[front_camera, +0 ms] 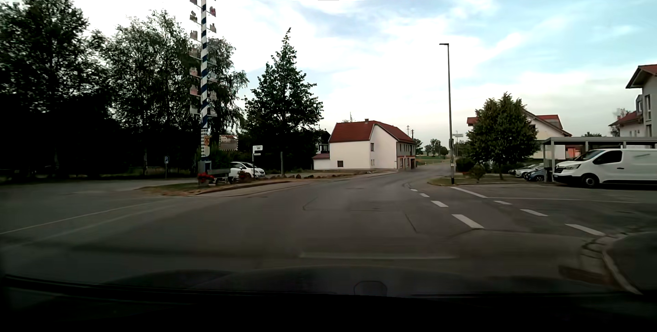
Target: Follow the waypoints while adhering to traffic rules and regulations
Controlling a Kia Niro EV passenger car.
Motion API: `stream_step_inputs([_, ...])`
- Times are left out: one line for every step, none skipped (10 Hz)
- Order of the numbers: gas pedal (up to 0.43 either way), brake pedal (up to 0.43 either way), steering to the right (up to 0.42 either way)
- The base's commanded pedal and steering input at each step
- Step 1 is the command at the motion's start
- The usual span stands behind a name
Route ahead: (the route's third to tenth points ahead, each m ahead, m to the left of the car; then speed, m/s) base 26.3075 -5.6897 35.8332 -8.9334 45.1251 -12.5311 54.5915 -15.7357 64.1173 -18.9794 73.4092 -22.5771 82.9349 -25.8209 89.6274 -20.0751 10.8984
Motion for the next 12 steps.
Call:
stream_step_inputs([0.028,0.006,0.037])
stream_step_inputs([0.028,0.006,0.038])
stream_step_inputs([0.028,0.006,0.039])
stream_step_inputs([0.028,0.006,0.039])
stream_step_inputs([0.028,0.006,0.039])
stream_step_inputs([0.028,0.006,0.039])
stream_step_inputs([0.020,0.006,0.039])
stream_step_inputs([0.020,0.006,0.039])
stream_step_inputs([0.020,0.006,0.039])
stream_step_inputs([0.020,0.006,0.039])
stream_step_inputs([0.020,0.006,0.039])
stream_step_inputs([0.020,0.006,0.039])
